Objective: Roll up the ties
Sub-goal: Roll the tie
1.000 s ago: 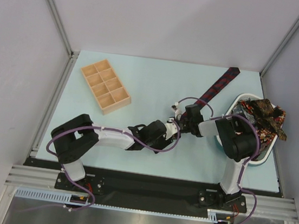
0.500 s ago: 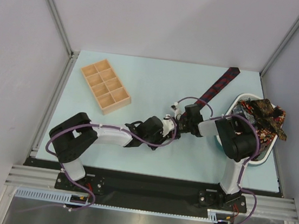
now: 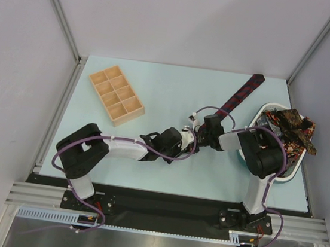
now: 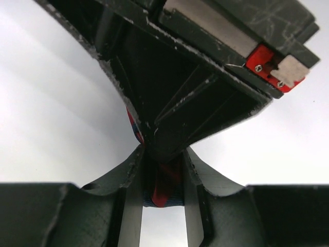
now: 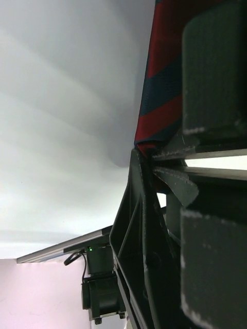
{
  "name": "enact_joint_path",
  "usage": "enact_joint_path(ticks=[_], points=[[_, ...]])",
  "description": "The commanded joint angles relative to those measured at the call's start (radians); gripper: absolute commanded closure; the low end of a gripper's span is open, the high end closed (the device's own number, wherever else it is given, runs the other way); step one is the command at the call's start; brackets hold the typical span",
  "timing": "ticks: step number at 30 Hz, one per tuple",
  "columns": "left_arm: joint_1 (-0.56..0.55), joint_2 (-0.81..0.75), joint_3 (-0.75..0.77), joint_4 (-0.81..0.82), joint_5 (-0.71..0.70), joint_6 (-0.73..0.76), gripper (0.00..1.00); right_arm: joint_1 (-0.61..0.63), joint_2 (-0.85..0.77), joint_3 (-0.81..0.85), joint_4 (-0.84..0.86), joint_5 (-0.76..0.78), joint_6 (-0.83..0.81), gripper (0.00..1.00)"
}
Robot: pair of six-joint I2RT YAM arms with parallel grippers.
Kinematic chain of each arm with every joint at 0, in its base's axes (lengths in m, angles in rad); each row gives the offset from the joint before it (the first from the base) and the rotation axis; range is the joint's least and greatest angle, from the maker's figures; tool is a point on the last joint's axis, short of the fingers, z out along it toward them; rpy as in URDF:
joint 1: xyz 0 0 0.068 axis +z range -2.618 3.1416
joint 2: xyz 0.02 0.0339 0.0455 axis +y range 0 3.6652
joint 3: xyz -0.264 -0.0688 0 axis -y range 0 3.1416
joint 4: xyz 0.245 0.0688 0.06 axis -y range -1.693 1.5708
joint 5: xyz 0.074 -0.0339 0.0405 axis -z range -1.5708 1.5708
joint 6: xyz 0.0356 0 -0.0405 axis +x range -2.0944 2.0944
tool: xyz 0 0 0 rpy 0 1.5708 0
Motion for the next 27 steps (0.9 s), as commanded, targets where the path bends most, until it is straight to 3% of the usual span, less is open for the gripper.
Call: enact_joint_path(ticks=[1, 8, 15, 19, 20, 22, 25, 26, 27], points=[[-0.014, 0.055, 0.015, -0.04, -0.004, 0.011, 0.67, 0.001, -0.047, -0.011, 0.019, 0.062, -0.017, 0.84], [-0.016, 0.059, 0.015, -0.051, -0.011, 0.012, 0.7, -0.061, -0.16, -0.112, 0.159, 0.084, 0.057, 0.74], [-0.017, 0.058, 0.013, -0.057, -0.017, 0.011, 0.71, -0.137, -0.339, -0.235, 0.197, 0.197, 0.065, 0.73], [-0.016, 0.061, 0.018, -0.063, -0.022, 0.009, 0.71, -0.121, -0.563, -0.312, 0.094, 0.454, 0.002, 0.71], [-0.017, 0.061, 0.019, -0.063, -0.022, 0.008, 0.71, -0.11, -0.69, -0.348, 0.071, 0.515, -0.007, 0.7], [-0.016, 0.064, 0.019, -0.065, -0.02, 0.009, 0.71, -0.084, -0.825, -0.384, 0.002, 0.729, -0.026, 0.53], [-0.017, 0.065, 0.021, -0.068, -0.02, 0.006, 0.71, -0.059, -1.03, -0.44, -0.053, 0.907, 0.068, 0.07], [-0.017, 0.064, 0.022, -0.069, -0.019, 0.006, 0.71, -0.065, -1.101, -0.475, -0.082, 0.941, 0.124, 0.0], [-0.016, 0.062, 0.019, -0.068, -0.022, 0.005, 0.71, -0.073, -1.132, -0.497, -0.078, 0.936, 0.147, 0.0]])
